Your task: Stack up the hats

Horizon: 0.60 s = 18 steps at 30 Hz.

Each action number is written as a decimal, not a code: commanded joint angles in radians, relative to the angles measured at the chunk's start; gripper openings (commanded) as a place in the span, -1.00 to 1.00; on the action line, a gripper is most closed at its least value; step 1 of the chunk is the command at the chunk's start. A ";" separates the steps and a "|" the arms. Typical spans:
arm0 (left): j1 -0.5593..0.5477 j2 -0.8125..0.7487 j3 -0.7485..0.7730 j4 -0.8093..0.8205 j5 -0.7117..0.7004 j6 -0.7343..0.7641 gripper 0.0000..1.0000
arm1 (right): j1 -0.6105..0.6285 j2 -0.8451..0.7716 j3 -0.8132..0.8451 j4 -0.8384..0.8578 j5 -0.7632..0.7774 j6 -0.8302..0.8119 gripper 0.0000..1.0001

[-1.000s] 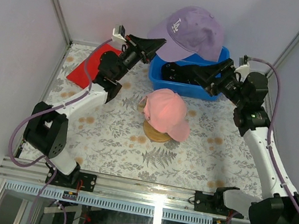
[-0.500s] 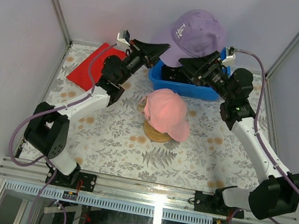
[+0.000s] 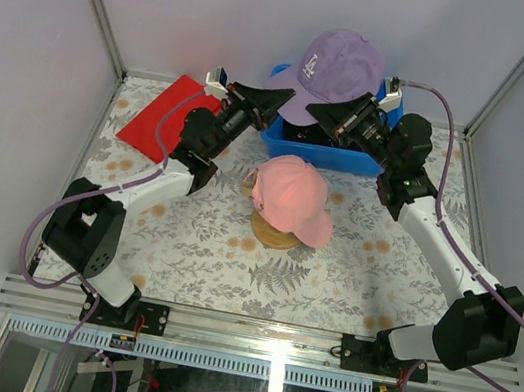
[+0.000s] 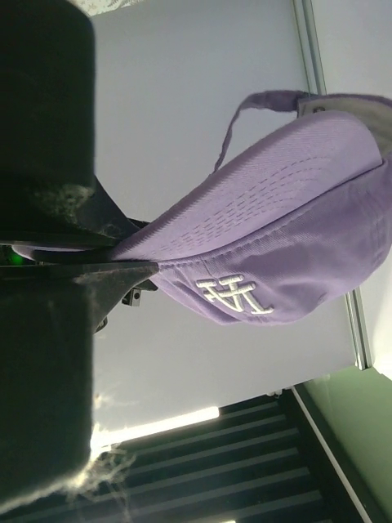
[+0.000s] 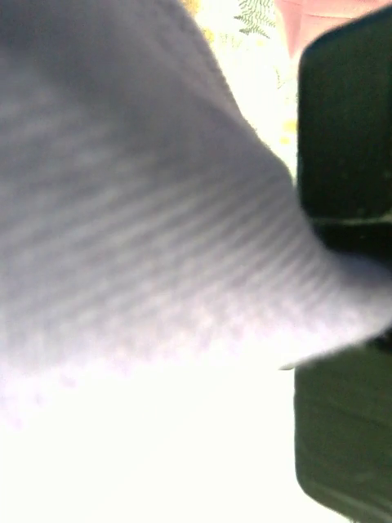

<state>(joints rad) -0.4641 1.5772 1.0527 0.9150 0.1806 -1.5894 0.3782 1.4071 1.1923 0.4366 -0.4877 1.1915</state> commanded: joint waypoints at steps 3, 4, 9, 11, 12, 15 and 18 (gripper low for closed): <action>-0.011 -0.045 -0.020 0.114 0.079 0.015 -1.00 | -0.002 -0.023 0.118 -0.067 0.010 -0.091 -1.00; 0.000 -0.050 -0.023 0.108 0.096 0.015 -1.00 | -0.009 -0.030 0.134 -0.099 -0.005 -0.112 -1.00; 0.081 -0.068 -0.029 0.121 0.214 0.015 -1.00 | -0.097 -0.047 0.161 -0.113 -0.188 -0.081 -1.00; 0.119 -0.055 -0.022 0.171 0.287 0.015 -1.00 | -0.141 -0.053 0.159 -0.096 -0.249 -0.044 -1.00; 0.137 -0.044 -0.021 0.199 0.320 0.015 -1.00 | -0.154 -0.054 0.162 -0.091 -0.280 -0.031 -1.00; 0.178 0.002 -0.023 0.335 0.399 0.015 -1.00 | -0.182 -0.057 0.172 -0.080 -0.359 0.002 -1.00; 0.202 0.056 -0.009 0.481 0.455 -0.429 0.98 | -0.204 -0.055 0.155 -0.010 -0.425 0.071 -1.00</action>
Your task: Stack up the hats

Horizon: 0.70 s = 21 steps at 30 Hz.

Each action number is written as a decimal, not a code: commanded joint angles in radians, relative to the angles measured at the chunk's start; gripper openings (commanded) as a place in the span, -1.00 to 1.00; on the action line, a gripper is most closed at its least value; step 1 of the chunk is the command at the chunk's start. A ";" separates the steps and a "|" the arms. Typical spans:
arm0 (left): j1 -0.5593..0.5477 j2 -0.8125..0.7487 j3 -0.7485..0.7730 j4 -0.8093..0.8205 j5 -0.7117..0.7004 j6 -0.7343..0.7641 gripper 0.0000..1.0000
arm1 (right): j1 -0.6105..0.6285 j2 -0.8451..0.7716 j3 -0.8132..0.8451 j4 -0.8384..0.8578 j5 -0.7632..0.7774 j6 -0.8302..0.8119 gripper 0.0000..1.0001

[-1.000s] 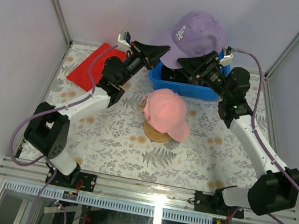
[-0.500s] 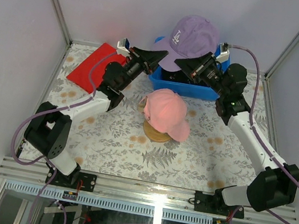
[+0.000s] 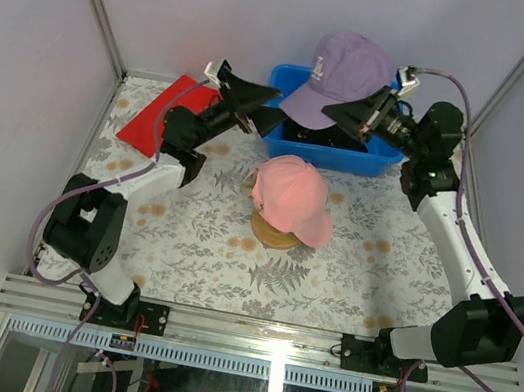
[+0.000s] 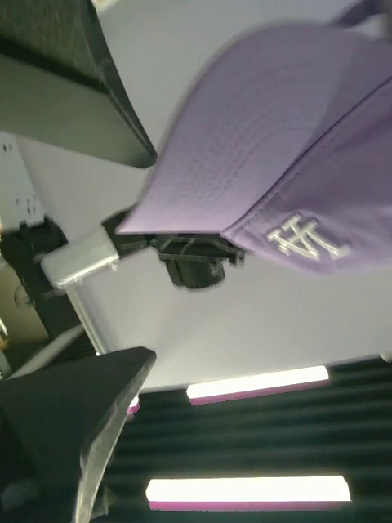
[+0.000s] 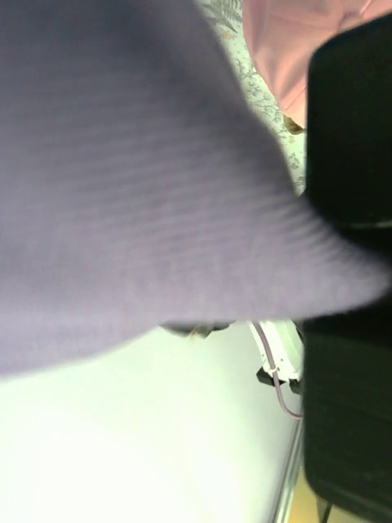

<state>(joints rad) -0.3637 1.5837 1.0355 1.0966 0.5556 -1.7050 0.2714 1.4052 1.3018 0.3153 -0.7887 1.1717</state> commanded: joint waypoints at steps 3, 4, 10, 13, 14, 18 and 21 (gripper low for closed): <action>0.138 0.084 0.039 0.390 0.155 -0.366 0.99 | -0.130 -0.051 0.024 0.196 -0.179 0.162 -1.00; 0.155 0.085 0.042 0.394 0.178 -0.367 0.99 | -0.144 -0.051 0.021 0.208 -0.196 0.174 -1.00; 0.188 0.086 0.094 0.332 0.323 -0.328 1.00 | -0.173 -0.021 0.035 0.398 -0.322 0.342 -1.00; 0.147 0.116 0.133 0.385 0.337 -0.385 0.99 | -0.173 0.011 0.017 0.644 -0.336 0.531 -1.00; 0.134 0.127 0.138 0.404 0.334 -0.411 1.00 | -0.173 0.027 0.011 0.731 -0.332 0.599 -1.00; 0.088 0.152 0.125 0.424 0.308 -0.449 0.99 | -0.173 0.093 0.004 1.031 -0.285 0.840 -1.00; 0.068 0.165 0.128 0.429 0.282 -0.464 1.00 | -0.173 0.117 0.003 1.116 -0.276 0.906 -1.00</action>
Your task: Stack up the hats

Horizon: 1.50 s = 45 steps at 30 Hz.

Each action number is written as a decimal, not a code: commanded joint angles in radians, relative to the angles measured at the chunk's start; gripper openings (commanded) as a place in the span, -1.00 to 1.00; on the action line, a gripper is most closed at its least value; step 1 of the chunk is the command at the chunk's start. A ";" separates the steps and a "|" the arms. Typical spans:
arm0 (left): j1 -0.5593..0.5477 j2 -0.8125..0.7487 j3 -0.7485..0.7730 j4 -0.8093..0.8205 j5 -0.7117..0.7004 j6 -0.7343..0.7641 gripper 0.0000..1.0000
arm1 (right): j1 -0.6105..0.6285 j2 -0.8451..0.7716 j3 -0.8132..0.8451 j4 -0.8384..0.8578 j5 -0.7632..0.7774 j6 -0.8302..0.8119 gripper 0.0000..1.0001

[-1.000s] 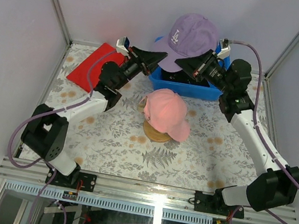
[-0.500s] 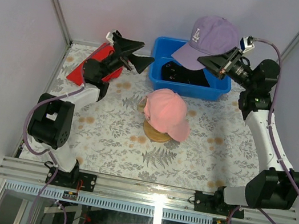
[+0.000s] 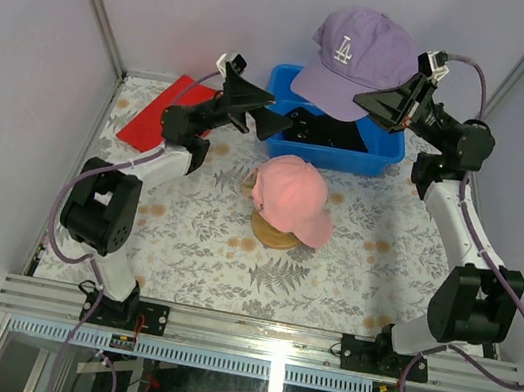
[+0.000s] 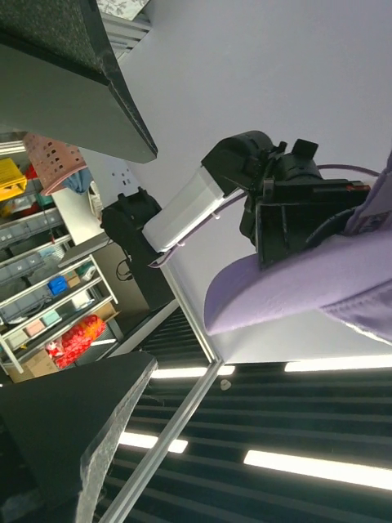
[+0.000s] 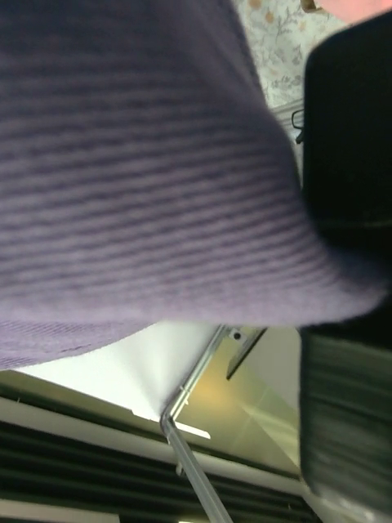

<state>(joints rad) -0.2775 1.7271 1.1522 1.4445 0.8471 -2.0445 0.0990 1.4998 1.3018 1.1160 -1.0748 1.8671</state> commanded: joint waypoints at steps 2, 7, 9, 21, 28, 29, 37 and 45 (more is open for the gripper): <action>-0.024 0.027 0.017 0.082 -0.026 -0.132 1.00 | 0.006 0.022 0.001 0.321 -0.007 0.210 -1.00; -0.025 0.046 0.048 0.085 -0.055 -0.148 1.00 | 0.020 0.016 -0.025 0.358 -0.028 0.227 -1.00; -0.025 0.055 0.064 0.084 -0.062 -0.153 1.00 | 0.022 0.011 -0.036 0.382 -0.032 0.250 -1.00; -0.109 0.106 0.164 0.061 -0.076 -0.181 0.95 | 0.040 -0.015 -0.142 0.430 -0.065 0.257 -1.00; -0.129 0.108 0.151 0.047 -0.081 -0.167 -0.40 | 0.048 -0.015 -0.146 0.441 -0.072 0.258 -1.00; -0.129 0.109 0.148 0.050 -0.084 -0.167 -0.57 | 0.048 -0.016 -0.148 0.440 -0.073 0.257 -1.00; -0.126 0.114 0.159 0.045 -0.134 -0.067 -1.00 | 0.048 -0.083 -0.186 0.149 -0.126 0.028 -0.18; -0.104 0.058 0.182 -0.192 -0.267 0.243 -1.00 | 0.037 -0.255 -0.027 -0.954 0.004 -0.810 0.13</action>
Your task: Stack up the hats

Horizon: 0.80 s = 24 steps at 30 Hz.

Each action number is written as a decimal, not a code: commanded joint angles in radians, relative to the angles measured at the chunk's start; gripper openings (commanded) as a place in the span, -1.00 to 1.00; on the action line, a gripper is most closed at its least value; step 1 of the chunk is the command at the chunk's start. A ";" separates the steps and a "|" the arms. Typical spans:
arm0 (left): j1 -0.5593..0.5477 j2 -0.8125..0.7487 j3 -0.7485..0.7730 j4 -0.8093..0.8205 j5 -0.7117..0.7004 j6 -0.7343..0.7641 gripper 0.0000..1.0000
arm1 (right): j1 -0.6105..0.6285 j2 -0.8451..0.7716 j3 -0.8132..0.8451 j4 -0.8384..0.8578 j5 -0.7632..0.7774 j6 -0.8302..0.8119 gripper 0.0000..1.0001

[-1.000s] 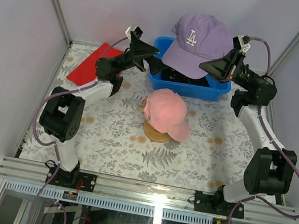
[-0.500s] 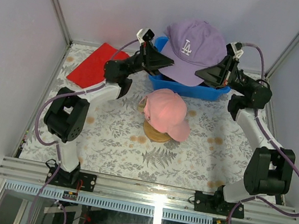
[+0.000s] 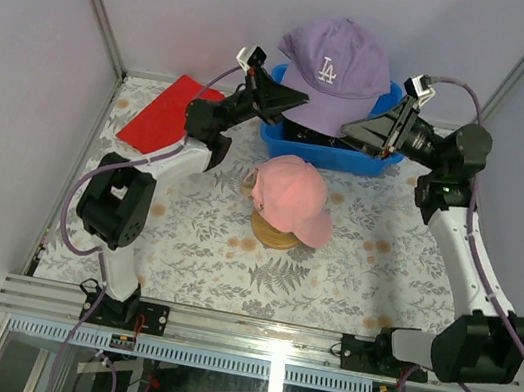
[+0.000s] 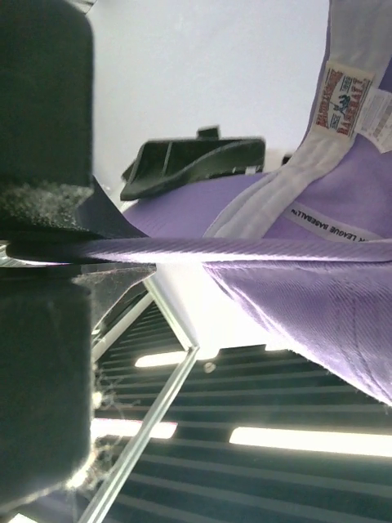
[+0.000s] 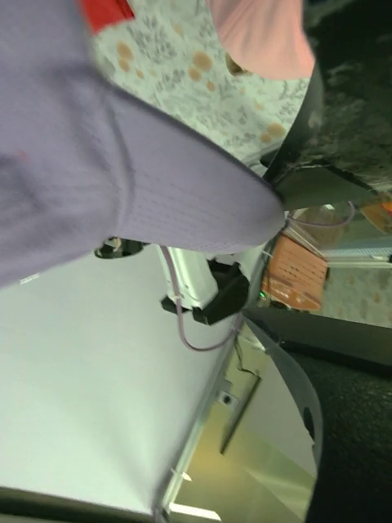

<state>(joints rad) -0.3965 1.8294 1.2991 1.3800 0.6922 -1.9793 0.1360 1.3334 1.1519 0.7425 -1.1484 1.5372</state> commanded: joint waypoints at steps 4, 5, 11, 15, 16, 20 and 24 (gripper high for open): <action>0.005 -0.114 0.010 -0.228 -0.230 0.387 -1.00 | 0.005 -0.144 0.016 -0.410 0.147 -0.327 0.15; 0.001 -0.131 0.009 -0.256 -0.251 0.443 -1.00 | 0.006 -0.161 -0.038 -0.321 0.180 -0.248 0.15; -0.026 -0.236 -0.006 -0.410 -0.359 0.692 -1.00 | 0.031 -0.248 -0.235 -0.166 0.387 -0.113 0.12; -0.052 -0.293 -0.053 -0.466 -0.426 0.780 -1.00 | 0.112 -0.286 -0.294 -0.095 0.562 -0.119 0.13; -0.060 -0.303 -0.070 -0.464 -0.442 0.791 -1.00 | 0.136 -0.289 -0.310 -0.064 0.610 -0.118 0.14; -0.081 -0.334 -0.121 -0.478 -0.466 0.822 -1.00 | 0.212 -0.259 -0.360 0.121 0.741 -0.096 0.19; -0.092 -0.348 -0.153 -0.488 -0.457 0.823 -1.00 | 0.254 -0.189 -0.353 0.231 0.783 -0.068 0.19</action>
<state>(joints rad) -0.4759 1.5097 1.1786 0.8955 0.2737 -1.2140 0.3542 1.0969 0.7895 0.7467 -0.4923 1.4395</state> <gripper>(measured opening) 0.023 0.591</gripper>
